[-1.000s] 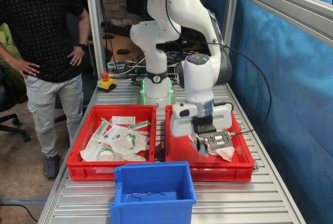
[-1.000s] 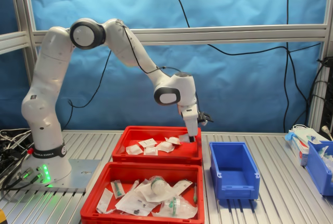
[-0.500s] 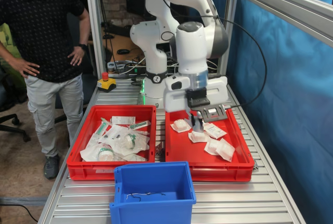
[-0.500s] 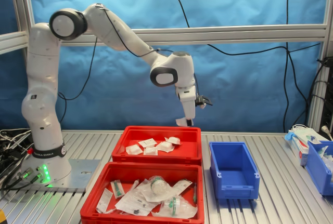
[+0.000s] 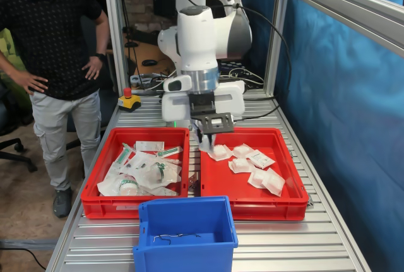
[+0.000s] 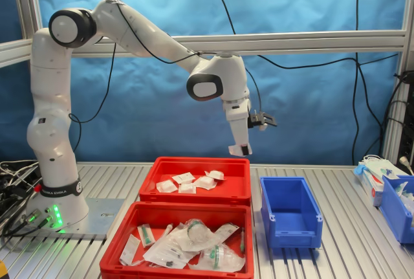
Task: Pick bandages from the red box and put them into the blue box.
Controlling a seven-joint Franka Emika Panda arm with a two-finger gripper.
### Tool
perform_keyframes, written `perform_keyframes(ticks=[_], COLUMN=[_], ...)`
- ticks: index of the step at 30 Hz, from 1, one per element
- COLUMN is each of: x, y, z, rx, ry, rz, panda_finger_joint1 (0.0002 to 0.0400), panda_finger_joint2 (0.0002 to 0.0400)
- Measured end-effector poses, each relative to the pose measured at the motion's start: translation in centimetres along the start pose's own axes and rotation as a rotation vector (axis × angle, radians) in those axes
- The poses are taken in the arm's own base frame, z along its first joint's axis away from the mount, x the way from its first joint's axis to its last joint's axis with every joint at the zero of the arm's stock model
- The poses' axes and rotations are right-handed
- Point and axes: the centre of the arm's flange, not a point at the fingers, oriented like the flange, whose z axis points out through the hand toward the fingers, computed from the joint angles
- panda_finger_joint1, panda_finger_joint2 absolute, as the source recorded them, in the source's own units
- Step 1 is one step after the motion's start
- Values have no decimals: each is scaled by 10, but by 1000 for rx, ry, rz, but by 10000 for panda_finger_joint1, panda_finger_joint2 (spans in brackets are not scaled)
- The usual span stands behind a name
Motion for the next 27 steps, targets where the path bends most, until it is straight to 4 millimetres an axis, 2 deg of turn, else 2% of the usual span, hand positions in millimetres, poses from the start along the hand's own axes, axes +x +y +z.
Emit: perform_keyframes(ticks=[7, 13, 19, 22, 23, 27], x=[32, 55, 70, 74, 77, 79], y=[-1, -13, -30, -40, -45, -50], z=[-17, -16, 1, 15, 27, 41], rx=[10, 6, -12, -19, -20, -20], ry=[59, 103, 130, 133, 127, 117], rz=[20, 22, 10, 9, 17, 30], panda_finger_joint1=[85, 85, 85, 85, 85, 85], panda_finger_joint2=[85, 85, 85, 85, 85, 85])
